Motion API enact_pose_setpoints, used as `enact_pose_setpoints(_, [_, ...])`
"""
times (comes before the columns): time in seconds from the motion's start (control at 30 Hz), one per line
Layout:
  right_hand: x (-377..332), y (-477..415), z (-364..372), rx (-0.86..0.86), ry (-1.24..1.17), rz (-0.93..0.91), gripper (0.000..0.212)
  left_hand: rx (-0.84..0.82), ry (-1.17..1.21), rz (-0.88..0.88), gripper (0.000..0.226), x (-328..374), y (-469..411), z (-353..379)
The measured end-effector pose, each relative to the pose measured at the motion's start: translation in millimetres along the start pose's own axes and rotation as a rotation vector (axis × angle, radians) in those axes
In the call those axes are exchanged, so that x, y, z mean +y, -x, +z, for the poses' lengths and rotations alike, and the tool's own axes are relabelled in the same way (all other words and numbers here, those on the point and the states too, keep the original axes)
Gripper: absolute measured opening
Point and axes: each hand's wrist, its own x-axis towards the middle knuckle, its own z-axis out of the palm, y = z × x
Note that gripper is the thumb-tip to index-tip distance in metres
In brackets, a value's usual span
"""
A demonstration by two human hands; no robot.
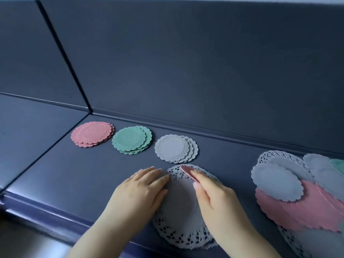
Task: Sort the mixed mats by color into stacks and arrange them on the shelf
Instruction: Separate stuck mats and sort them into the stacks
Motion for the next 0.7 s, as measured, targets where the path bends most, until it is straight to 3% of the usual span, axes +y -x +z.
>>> enact_pose_setpoints(0.23, [-50.1, -60.4, 9.4, -0.033, -0.024, 0.086, 0.033, 0.064, -0.020, 0.006, 0.040, -70.8, -8.8, -13.8])
enact_pose_setpoints(0.53, [-147.5, -165.3, 129.2, 0.112, 0.094, 0.060, 0.034, 0.117, -0.074, 0.027, 0.038, -247.8, 12.2, -46.9])
enact_pose_setpoints(0.7, [-165.9, -199.9, 216.6, -0.134, 0.400, -0.074, 0.050, 0.080, -0.056, 0.012, 0.039, -309.6, 6.9, -53.6])
